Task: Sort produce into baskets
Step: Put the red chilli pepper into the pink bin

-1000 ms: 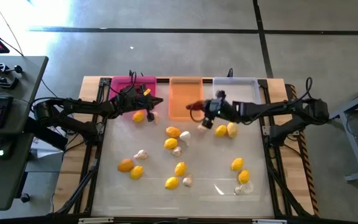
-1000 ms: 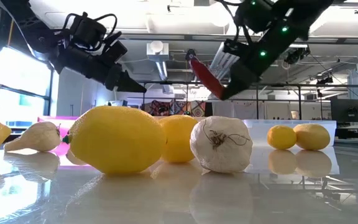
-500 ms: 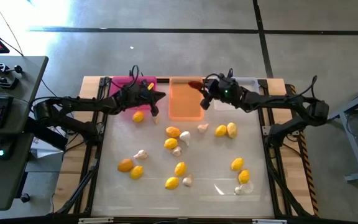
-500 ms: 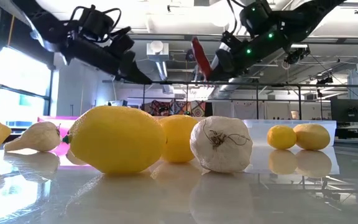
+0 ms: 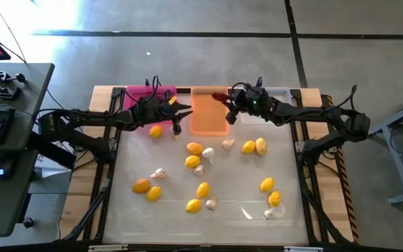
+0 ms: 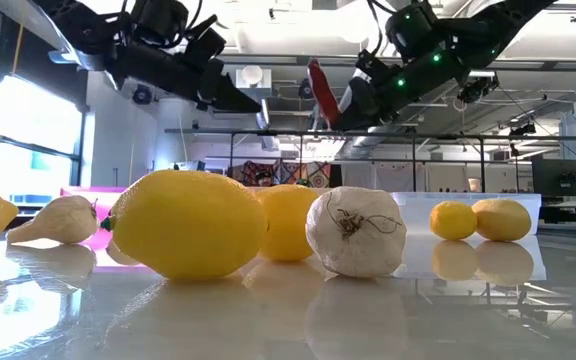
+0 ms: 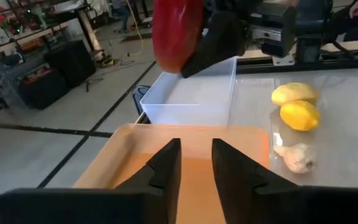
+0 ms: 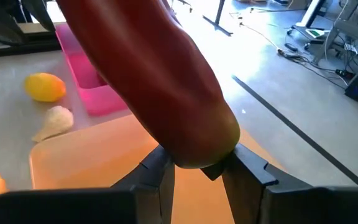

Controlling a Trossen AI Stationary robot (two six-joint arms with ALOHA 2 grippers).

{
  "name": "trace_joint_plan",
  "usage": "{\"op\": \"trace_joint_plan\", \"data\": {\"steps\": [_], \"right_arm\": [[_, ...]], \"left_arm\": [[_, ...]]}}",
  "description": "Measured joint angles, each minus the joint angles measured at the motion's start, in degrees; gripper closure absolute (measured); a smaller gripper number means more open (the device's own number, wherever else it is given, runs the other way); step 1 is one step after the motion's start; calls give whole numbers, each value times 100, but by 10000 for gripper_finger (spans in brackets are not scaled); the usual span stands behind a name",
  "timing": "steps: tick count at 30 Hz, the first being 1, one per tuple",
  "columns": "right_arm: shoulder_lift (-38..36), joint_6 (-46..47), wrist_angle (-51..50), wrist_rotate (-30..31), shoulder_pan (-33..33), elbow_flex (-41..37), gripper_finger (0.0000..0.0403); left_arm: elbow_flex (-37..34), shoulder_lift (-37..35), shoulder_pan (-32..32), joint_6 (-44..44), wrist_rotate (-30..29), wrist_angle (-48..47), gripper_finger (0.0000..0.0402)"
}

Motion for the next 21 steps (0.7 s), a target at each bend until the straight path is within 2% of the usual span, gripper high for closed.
{"op": "trace_joint_plan", "data": {"steps": [10, 21], "right_arm": [[456, -23, 443, -252, -2, 2, 304], [640, -61, 1040, -833, -17, 2, 304]], "left_arm": [[0, 0, -36, 349, -2, 324, 260], [0, 0, -39, 619, 192, 657, 242]]}}
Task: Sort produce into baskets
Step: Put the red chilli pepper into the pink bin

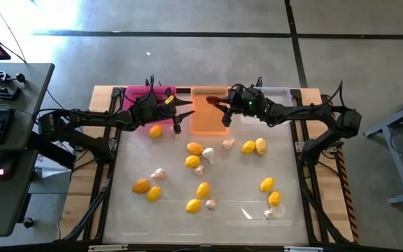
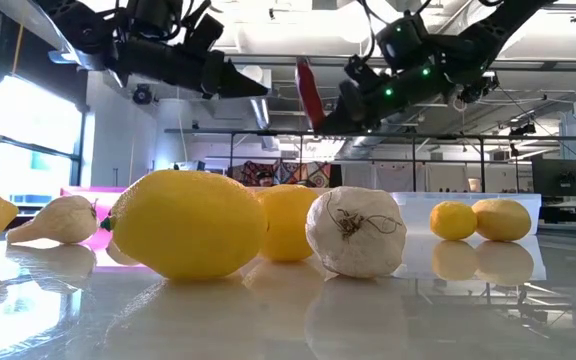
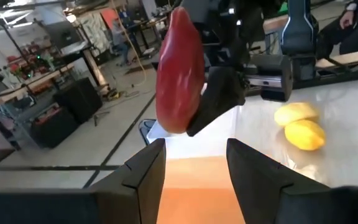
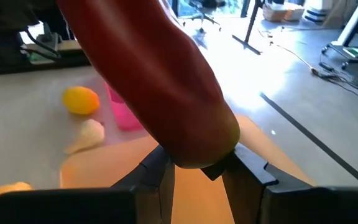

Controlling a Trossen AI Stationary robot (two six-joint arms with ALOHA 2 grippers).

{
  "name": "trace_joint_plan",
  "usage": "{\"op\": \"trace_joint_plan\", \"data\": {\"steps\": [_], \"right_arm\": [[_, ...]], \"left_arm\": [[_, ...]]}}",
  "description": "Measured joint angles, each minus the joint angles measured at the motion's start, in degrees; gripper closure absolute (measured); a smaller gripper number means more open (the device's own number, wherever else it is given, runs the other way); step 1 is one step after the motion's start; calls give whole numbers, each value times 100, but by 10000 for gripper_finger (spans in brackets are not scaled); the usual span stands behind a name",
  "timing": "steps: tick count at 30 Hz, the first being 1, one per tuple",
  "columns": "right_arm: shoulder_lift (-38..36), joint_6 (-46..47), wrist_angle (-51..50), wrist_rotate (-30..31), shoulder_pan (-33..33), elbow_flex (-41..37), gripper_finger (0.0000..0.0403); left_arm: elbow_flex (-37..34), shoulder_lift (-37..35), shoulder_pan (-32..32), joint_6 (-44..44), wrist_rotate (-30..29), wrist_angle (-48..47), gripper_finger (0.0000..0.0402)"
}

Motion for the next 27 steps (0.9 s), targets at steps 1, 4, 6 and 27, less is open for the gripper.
{"op": "trace_joint_plan", "data": {"steps": [1, 4, 6, 27], "right_arm": [[0, 0, 37, -70, 0, 0, 304], [0, 0, 85, -250, 3, 2, 304], [0, -7, 89, -369, 19, 0, 304], [0, -600, 309, -626, 479, 2, 304]], "left_arm": [[0, 0, -2, 26, 41, 18, 242], [0, 0, -46, 23, 137, 149, 242], [0, 0, -84, 27, 141, 353, 242], [501, 28, -416, 357, 859, 437, 162]]}}
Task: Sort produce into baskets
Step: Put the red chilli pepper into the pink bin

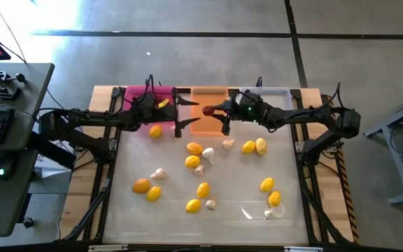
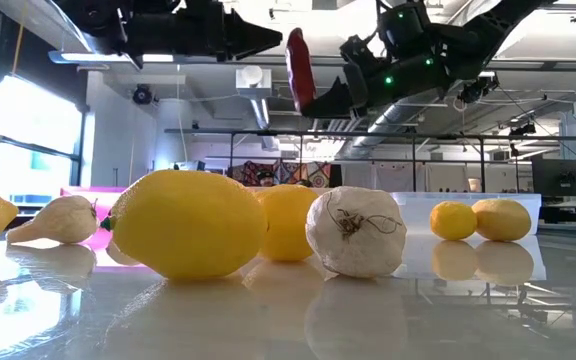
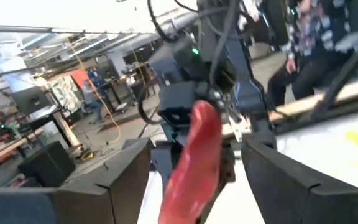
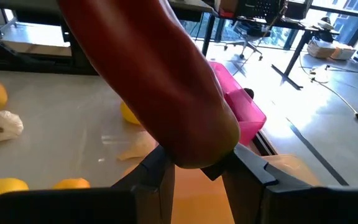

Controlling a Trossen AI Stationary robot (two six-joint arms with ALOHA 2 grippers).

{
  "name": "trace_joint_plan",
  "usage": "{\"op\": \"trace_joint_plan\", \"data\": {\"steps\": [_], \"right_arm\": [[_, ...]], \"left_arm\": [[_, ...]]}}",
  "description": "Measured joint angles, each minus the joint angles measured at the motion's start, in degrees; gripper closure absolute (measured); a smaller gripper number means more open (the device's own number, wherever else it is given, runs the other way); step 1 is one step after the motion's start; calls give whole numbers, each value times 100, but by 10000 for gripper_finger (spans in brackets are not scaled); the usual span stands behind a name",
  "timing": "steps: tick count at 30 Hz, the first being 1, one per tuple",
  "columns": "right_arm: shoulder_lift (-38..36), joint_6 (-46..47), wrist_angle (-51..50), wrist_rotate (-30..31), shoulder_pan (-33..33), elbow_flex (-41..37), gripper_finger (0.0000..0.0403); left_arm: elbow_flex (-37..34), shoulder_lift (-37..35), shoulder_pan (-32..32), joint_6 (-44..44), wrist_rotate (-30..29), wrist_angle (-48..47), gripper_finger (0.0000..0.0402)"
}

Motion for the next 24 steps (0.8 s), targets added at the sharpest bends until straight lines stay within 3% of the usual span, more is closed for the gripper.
{"op": "trace_joint_plan", "data": {"steps": [14, 24], "right_arm": [[0, 143, 106, -277, 34, 0, 304], [-1, 143, 108, -275, 33, 0, 304]], "left_arm": [[499, 746, -156, 618, -313, 85, 161], [570, 810, -160, 735, -346, 6, 180]]}}
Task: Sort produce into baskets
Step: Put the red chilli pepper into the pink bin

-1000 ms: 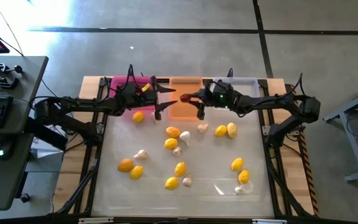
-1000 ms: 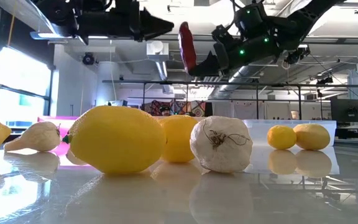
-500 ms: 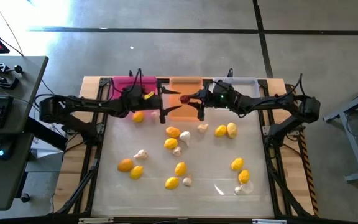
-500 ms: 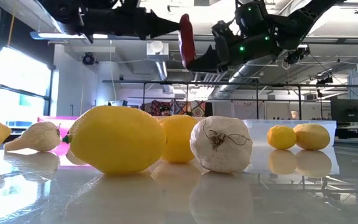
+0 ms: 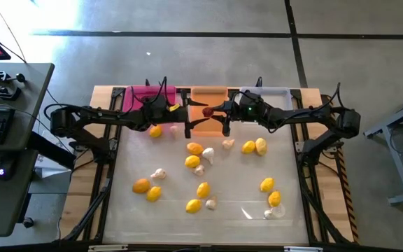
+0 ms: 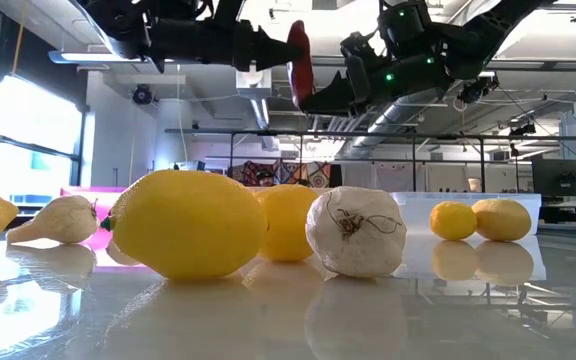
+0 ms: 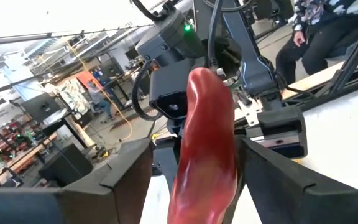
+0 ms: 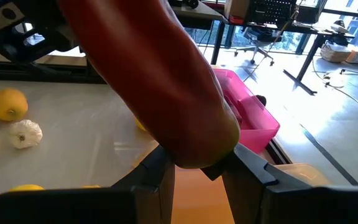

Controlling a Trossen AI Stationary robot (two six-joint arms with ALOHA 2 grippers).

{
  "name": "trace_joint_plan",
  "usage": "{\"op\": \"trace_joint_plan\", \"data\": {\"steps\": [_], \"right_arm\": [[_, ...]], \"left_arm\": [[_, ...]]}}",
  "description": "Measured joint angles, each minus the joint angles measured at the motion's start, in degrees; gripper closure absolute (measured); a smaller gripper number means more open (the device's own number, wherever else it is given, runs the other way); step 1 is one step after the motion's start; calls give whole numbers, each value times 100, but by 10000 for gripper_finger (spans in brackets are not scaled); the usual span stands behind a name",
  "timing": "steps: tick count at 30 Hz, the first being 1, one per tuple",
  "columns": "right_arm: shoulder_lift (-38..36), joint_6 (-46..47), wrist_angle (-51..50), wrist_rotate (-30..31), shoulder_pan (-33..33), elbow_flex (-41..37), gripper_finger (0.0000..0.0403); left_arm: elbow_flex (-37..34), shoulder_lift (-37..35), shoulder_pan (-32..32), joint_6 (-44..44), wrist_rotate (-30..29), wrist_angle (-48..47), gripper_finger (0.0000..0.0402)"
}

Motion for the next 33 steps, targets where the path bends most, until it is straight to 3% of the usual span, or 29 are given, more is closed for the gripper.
{"op": "trace_joint_plan", "data": {"steps": [9, 15, 19, 28, 33], "right_arm": [[-1, 1, 9, 63, 4, 0, 297], [-1, -190, 0, 136, 47, 0, 247], [-2, -197, 0, 395, 70, 0, 208], [-44, -298, -224, 740, 68, 0, 167], [-95, -299, -322, 905, 68, 0, 167]], "left_arm": [[0, 0, -22, 43, 0, -19, 259], [0, -2, -10, 44, 2, -100, 303], [0, -108, 22, 57, -122, -377, 311], [0, -812, 20, 254, -1256, -1799, 313], [0, -1394, 81, 71, -2590, -3373, 313]]}}
